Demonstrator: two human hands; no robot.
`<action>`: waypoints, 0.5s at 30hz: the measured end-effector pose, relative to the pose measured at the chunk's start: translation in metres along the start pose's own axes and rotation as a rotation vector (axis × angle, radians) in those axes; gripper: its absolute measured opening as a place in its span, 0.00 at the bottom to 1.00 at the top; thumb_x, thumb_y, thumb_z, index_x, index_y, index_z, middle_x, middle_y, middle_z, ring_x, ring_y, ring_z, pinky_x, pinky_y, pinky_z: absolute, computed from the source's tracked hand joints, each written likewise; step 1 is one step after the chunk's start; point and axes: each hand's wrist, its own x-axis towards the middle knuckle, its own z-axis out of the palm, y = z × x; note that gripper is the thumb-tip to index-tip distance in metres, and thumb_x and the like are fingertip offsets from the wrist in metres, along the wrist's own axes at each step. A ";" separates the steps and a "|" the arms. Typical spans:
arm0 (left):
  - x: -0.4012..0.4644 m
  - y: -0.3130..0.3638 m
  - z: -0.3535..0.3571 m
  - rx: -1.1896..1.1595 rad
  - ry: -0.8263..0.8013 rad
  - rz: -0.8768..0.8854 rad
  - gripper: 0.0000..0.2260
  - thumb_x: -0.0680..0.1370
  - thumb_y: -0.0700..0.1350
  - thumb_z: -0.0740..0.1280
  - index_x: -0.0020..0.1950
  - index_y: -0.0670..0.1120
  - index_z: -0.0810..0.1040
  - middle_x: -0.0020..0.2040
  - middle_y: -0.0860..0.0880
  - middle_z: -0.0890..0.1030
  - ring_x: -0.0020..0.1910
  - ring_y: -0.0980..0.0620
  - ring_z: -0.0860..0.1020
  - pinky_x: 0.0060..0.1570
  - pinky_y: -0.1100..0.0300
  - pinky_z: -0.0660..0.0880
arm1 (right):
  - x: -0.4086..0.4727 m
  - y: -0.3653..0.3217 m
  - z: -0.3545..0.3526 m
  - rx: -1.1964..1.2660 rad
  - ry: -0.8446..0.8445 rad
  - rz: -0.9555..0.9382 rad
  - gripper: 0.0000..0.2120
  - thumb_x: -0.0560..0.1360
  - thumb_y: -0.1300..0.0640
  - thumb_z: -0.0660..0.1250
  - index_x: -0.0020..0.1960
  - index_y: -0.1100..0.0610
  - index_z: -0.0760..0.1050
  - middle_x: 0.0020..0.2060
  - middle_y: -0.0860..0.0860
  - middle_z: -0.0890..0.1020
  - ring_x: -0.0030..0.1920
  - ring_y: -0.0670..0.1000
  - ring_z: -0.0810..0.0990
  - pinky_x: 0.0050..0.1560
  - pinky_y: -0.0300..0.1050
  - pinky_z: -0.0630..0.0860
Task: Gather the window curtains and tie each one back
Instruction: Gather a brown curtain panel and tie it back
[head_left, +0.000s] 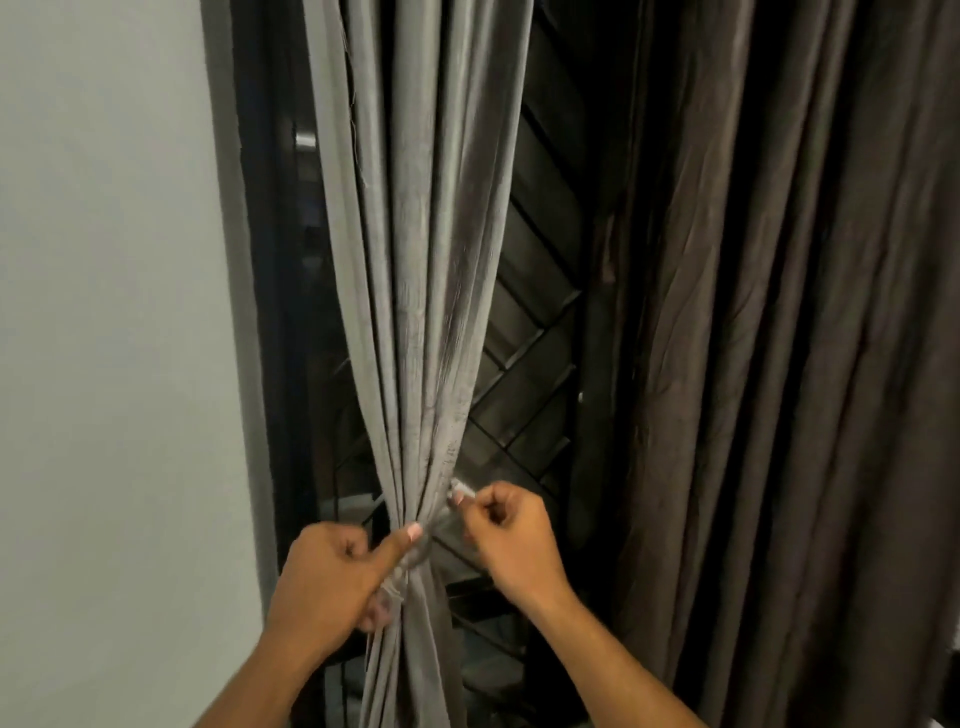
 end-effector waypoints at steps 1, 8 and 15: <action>0.001 0.007 0.004 0.001 0.018 0.032 0.25 0.73 0.54 0.76 0.24 0.47 0.68 0.22 0.44 0.76 0.25 0.40 0.82 0.30 0.53 0.79 | 0.004 -0.004 -0.001 -0.006 -0.002 -0.026 0.16 0.78 0.55 0.72 0.34 0.59 0.76 0.27 0.53 0.77 0.30 0.47 0.73 0.34 0.47 0.72; 0.025 0.085 0.061 -0.165 -0.111 0.385 0.09 0.78 0.45 0.72 0.52 0.61 0.81 0.42 0.65 0.85 0.37 0.59 0.85 0.38 0.57 0.84 | 0.039 -0.069 -0.048 -0.045 0.216 -0.291 0.11 0.80 0.49 0.70 0.42 0.53 0.79 0.35 0.53 0.83 0.37 0.56 0.82 0.41 0.58 0.80; 0.082 0.161 0.146 -0.211 -0.184 0.747 0.22 0.76 0.40 0.74 0.66 0.56 0.77 0.63 0.61 0.77 0.62 0.62 0.77 0.52 0.61 0.81 | 0.077 -0.131 -0.141 -0.145 0.443 -0.519 0.08 0.80 0.50 0.70 0.58 0.48 0.76 0.43 0.43 0.83 0.44 0.44 0.84 0.44 0.39 0.81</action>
